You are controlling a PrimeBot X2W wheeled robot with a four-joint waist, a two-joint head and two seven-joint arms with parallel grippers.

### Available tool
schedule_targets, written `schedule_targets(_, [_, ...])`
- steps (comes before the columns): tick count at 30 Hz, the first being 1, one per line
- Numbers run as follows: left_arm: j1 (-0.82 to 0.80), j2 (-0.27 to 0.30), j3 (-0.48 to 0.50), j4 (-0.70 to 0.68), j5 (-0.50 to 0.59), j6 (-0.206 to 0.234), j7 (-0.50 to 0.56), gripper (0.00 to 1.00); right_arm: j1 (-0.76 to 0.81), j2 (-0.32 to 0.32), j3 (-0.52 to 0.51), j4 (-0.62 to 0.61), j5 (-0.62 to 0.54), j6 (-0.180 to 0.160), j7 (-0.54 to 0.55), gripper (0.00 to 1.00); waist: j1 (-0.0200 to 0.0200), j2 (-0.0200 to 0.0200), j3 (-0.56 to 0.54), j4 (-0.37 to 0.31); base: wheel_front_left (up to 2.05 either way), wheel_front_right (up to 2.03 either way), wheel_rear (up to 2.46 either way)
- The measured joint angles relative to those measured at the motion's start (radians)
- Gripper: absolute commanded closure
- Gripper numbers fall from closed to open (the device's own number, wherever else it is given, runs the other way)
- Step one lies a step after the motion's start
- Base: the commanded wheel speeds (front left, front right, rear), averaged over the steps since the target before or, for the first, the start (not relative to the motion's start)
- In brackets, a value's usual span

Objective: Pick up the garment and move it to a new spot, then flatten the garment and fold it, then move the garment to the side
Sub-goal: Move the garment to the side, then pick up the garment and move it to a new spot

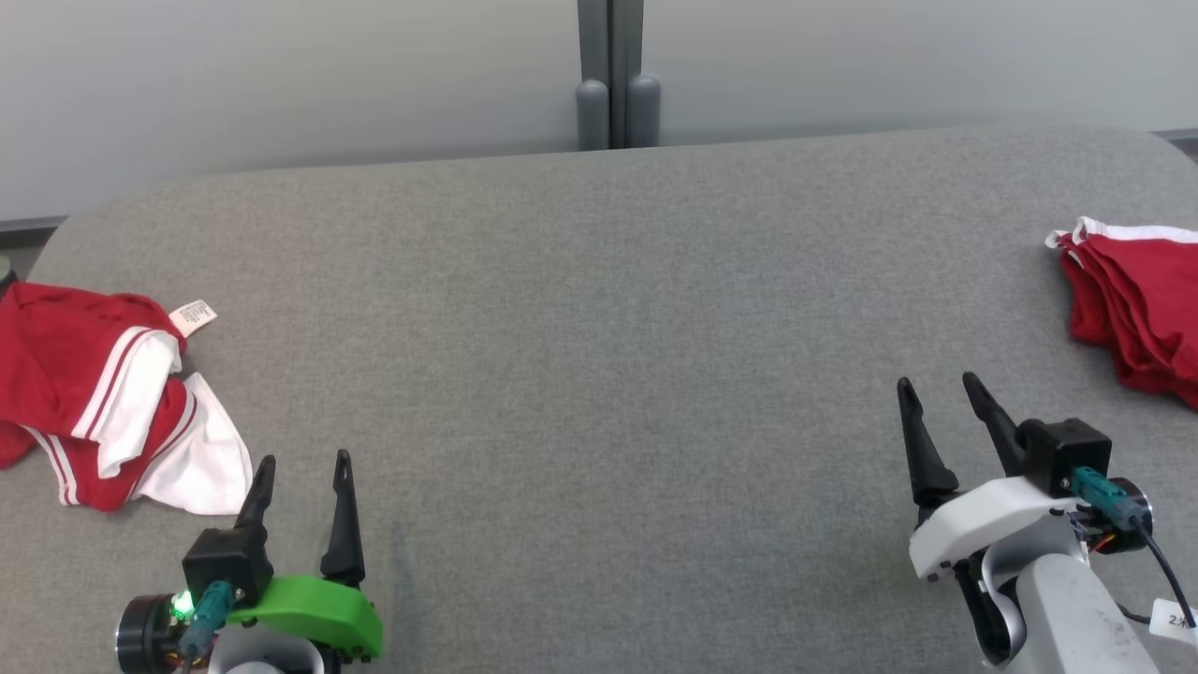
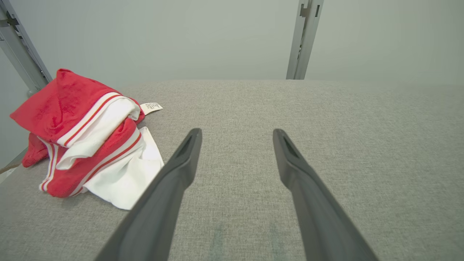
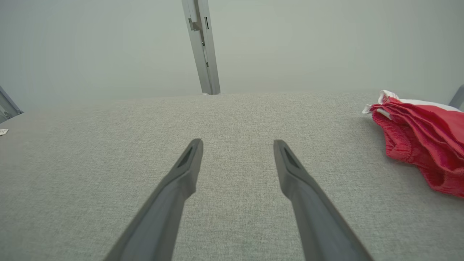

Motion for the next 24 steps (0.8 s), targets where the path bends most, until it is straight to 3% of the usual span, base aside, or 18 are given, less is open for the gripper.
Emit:
schedule_targets(16, [0.078, -0.001, -0.021, -0.048, -0.04, 0.018, 0.0, 0.0, 0.068, 0.0, 0.014, -0.025, 0.041, 0.0, 0.0, 0.0, 0.0, 0.0, -0.056, 0.007, 0.0, 0.0, 0.0])
schedule_targets(24, [0.072, -0.001, -0.002, -0.055, -0.078, 0.022, 0.0, 0.0, 0.067, 0.001, 0.053, -0.026, 0.038, 0.0, 0.0, 0.0, -0.0001, 0.0, -0.041, 0.053, 0.0, 0.0, 0.0])
